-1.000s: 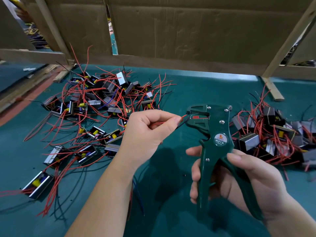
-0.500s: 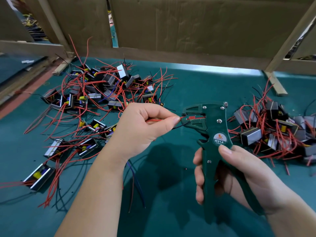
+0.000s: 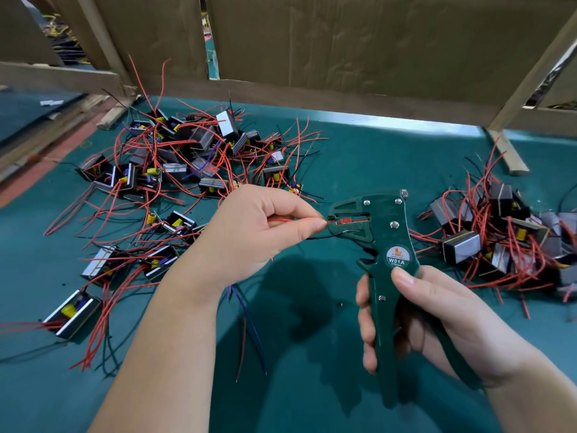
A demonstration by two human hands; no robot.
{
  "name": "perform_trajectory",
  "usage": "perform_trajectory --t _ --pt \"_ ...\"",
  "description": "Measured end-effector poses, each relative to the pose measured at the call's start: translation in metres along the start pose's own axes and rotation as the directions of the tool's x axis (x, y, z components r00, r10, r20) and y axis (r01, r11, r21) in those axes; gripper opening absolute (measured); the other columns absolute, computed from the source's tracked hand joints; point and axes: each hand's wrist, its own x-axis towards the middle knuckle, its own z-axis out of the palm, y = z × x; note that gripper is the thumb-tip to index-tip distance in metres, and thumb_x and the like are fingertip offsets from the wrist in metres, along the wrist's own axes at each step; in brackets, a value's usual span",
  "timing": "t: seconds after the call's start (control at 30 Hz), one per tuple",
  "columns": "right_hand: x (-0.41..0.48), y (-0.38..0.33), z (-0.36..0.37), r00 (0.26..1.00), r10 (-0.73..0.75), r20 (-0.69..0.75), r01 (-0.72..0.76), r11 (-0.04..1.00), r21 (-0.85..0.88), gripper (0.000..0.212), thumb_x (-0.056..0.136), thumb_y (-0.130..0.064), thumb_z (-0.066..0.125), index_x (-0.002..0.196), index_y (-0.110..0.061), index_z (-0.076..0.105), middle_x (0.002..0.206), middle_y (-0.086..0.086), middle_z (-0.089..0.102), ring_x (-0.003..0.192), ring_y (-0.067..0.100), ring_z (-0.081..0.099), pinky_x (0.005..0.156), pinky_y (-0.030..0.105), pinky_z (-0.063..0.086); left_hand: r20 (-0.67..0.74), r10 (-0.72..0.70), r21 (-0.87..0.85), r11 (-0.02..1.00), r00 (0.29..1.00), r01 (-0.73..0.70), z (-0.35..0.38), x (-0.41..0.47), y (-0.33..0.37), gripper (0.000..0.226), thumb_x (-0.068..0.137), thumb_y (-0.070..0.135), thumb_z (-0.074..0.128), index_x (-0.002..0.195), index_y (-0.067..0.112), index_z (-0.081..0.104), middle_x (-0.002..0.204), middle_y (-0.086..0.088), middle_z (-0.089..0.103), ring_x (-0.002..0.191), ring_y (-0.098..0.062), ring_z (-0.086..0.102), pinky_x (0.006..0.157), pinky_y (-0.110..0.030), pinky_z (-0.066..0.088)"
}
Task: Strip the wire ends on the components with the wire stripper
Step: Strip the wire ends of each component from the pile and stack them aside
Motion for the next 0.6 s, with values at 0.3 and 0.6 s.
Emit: perform_trajectory --t 0.3,0.6 --pt "0.012 0.011 0.019 0.958 0.019 -0.286 0.008 0.996 0.093 0.053 0.060 -0.058 0.076 0.070 -0.010 0.056 0.055 0.016 0.046 0.036 0.026 0.046 0.046 0.036 0.047 -0.041 -0.123 0.267 0.955 0.992 0.130 -0.005 0.003 -0.015 0.030 0.086 0.046 0.056 0.074 0.023 0.070 0.046 -0.002 0.054 0.041 -0.003 0.046 0.046 -0.014 0.035" --pt "0.008 -0.009 -0.002 0.924 -0.043 -0.379 0.166 0.941 0.296 0.036 0.064 -0.047 0.059 0.071 -0.012 0.064 0.063 0.012 0.053 0.048 0.029 0.053 0.044 0.038 0.049 -0.073 -0.143 0.227 0.961 0.987 0.156 0.001 0.006 -0.018 0.027 0.087 0.044 0.051 0.072 0.024 0.063 0.052 0.007 0.059 0.044 -0.003 0.049 0.050 -0.017 0.040"
